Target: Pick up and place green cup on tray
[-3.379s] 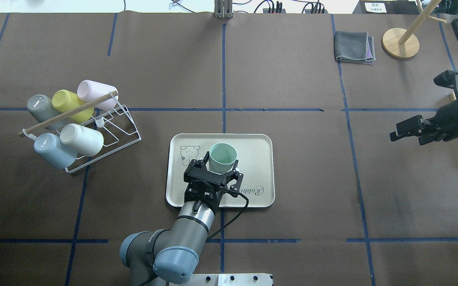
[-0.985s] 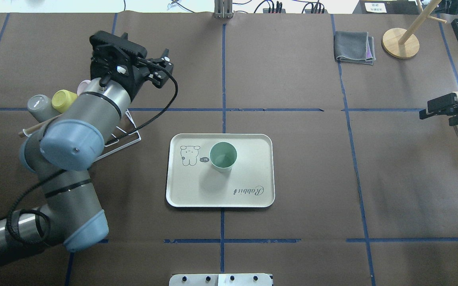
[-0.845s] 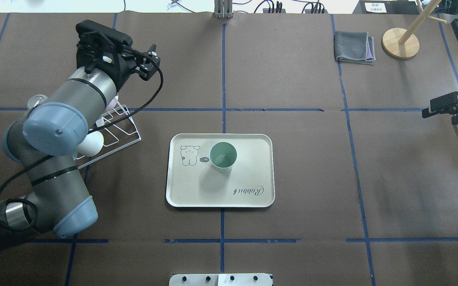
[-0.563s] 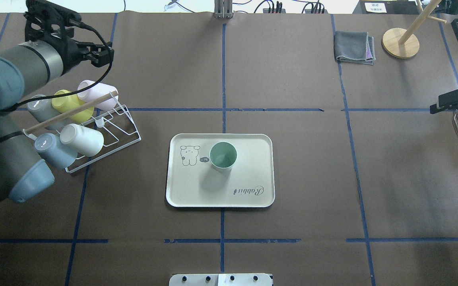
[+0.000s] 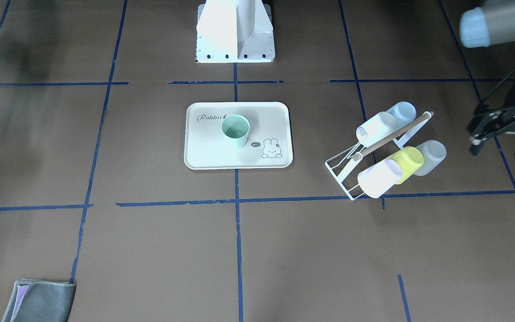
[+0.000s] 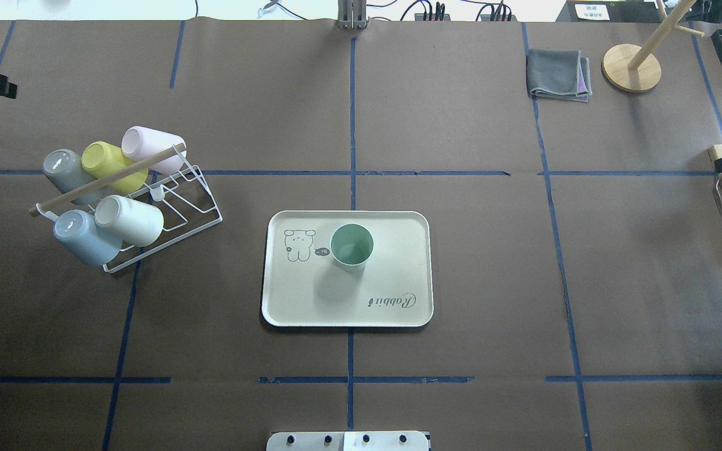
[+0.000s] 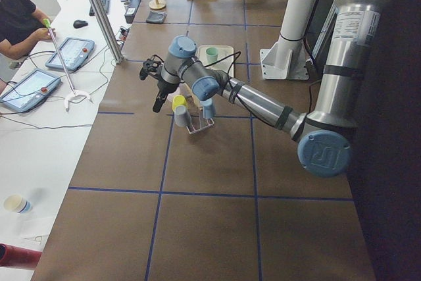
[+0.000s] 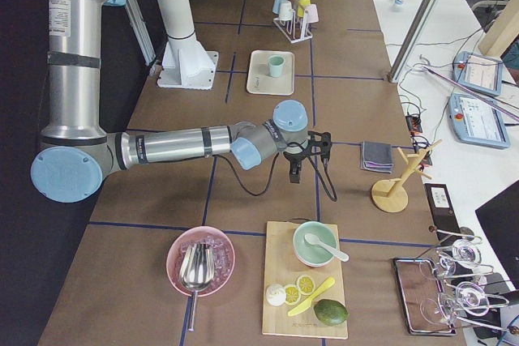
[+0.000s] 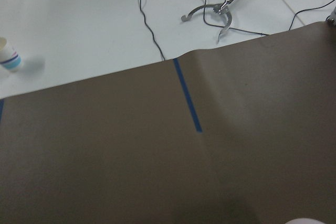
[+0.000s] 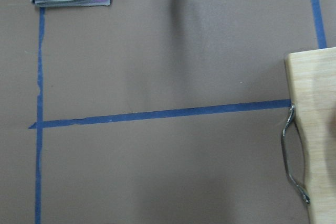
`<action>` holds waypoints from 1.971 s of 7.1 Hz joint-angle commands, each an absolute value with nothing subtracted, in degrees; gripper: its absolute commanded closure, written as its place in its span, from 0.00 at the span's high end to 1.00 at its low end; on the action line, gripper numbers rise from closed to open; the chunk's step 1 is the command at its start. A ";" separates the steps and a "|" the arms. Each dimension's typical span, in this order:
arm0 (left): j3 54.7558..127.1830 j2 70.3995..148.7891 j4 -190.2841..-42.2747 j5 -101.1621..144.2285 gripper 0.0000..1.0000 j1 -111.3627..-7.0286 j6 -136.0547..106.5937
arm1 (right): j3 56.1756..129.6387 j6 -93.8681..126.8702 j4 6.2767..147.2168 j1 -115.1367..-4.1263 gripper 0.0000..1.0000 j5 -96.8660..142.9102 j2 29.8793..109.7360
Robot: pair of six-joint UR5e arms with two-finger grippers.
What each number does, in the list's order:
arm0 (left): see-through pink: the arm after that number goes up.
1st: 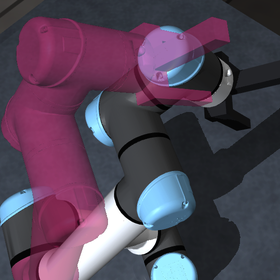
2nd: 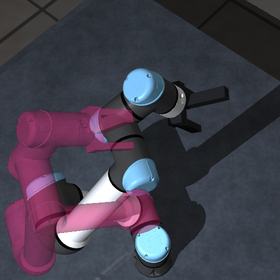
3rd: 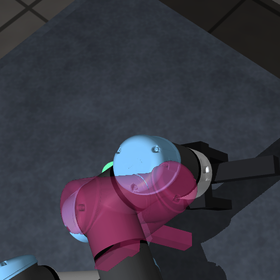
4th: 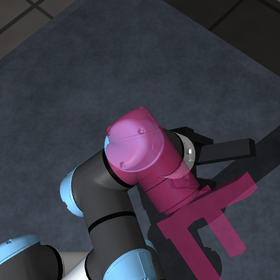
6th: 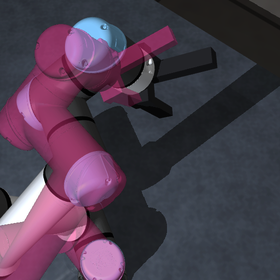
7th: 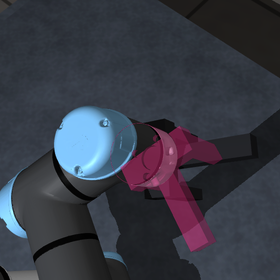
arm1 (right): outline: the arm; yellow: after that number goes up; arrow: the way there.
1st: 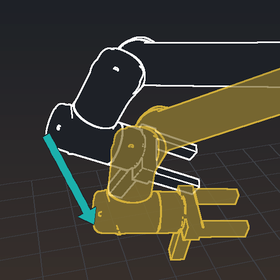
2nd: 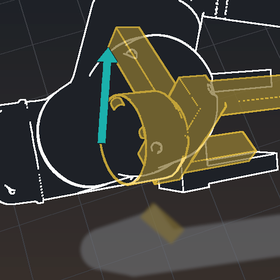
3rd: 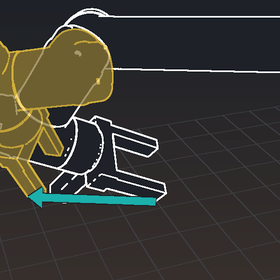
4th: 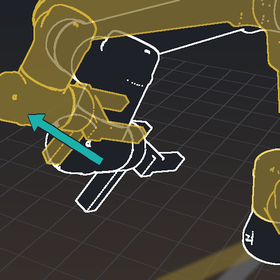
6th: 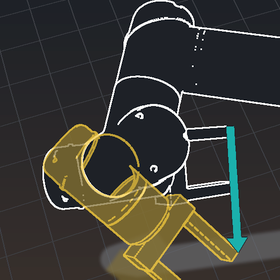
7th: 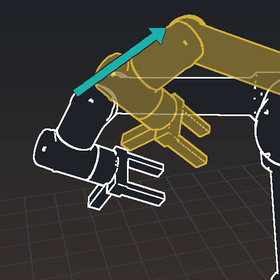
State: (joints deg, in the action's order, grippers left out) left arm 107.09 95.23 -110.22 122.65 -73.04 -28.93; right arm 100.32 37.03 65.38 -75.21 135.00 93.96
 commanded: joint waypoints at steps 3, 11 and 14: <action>106.69 86.23 -88.92 133.28 1.00 -88.32 1.37 | 99.93 15.17 80.30 -82.34 1.00 135.09 93.43; 110.22 74.71 -86.04 138.96 1.00 -90.44 -0.24 | 98.97 -4.84 100.11 -87.54 1.00 134.56 93.69; 108.64 76.45 -80.97 136.58 1.00 -90.00 -0.79 | 99.14 -1.58 98.27 -87.63 1.00 134.30 93.17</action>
